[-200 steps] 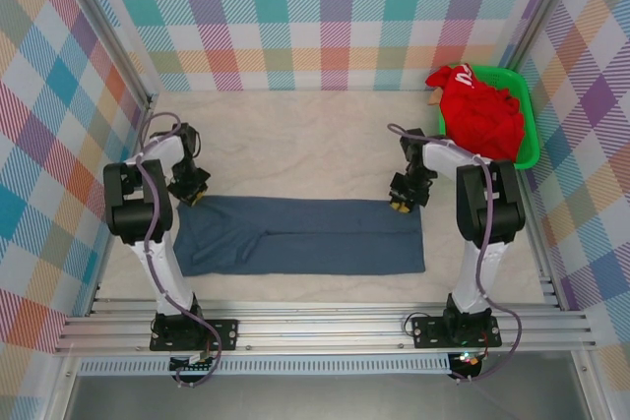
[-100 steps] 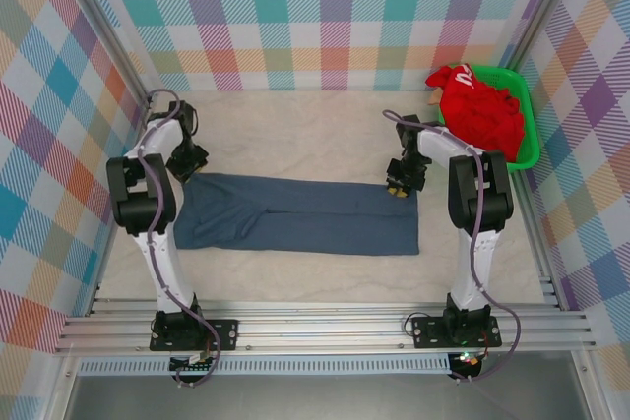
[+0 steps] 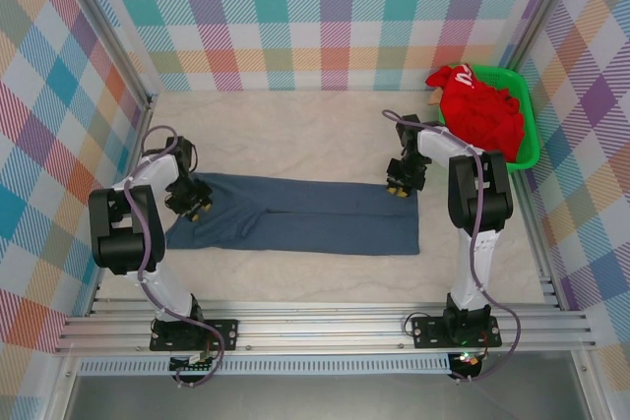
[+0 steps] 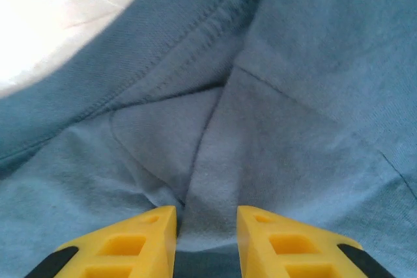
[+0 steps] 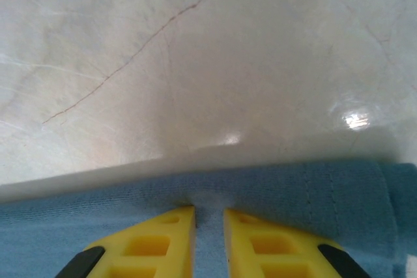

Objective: Fold and stack the t-shirts

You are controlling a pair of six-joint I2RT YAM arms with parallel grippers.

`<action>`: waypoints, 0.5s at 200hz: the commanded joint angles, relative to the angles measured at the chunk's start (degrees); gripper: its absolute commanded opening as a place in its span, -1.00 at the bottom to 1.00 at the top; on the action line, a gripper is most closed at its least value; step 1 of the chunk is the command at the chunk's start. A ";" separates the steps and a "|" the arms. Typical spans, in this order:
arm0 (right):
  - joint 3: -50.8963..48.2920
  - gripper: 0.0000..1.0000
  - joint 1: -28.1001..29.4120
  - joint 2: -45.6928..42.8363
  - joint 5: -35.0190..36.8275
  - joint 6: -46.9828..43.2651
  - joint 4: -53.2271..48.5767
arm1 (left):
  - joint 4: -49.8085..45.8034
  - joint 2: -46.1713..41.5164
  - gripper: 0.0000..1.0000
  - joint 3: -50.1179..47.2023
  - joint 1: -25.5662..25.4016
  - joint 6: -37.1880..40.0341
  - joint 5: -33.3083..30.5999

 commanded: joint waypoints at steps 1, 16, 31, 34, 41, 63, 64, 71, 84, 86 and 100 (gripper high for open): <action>1.11 -0.60 -0.26 1.93 0.44 -0.74 -0.39 | 3.57 -0.67 -0.39 -1.18 -0.16 2.17 2.25; 1.28 -0.60 -0.26 1.96 0.31 -0.67 -0.55 | 4.70 -0.37 -0.38 -2.26 -0.15 2.42 2.15; 1.28 -0.60 -0.26 1.97 0.35 -0.60 -0.74 | 4.85 -0.06 -0.40 -2.48 -0.13 2.94 1.72; 1.28 -0.60 -0.26 2.02 0.41 -0.65 -0.72 | 4.84 -0.01 -0.41 -2.51 -0.14 3.12 1.53; 1.13 -0.60 -0.26 1.89 0.45 -0.62 -0.80 | 4.67 -0.09 -0.44 -2.55 -0.13 3.18 0.98; 0.59 -0.60 -0.28 1.70 0.53 -0.51 -0.55 | 4.78 -0.79 -0.67 -2.51 -0.14 3.62 0.40; 0.58 -0.60 -0.27 1.70 0.50 -0.50 -0.55 | 4.76 -0.79 -0.68 -2.47 -0.14 3.62 0.40; 0.49 -0.60 -0.21 1.75 0.53 -0.48 -0.55 | 4.60 -1.06 -0.75 -2.28 -0.17 3.63 -0.03; 0.40 -0.60 -0.30 1.78 0.63 -0.41 -0.54 | 4.15 -1.72 -0.85 -1.88 -0.21 3.53 -0.97; 0.34 -0.60 -0.27 1.79 0.69 -0.36 -0.55 | 4.10 -1.82 -0.86 -1.84 -0.17 3.53 -1.15; 0.40 -0.60 -0.26 1.87 0.74 -0.41 -0.55 | 3.62 -2.27 -0.96 -1.43 -0.18 3.53 -1.95</action>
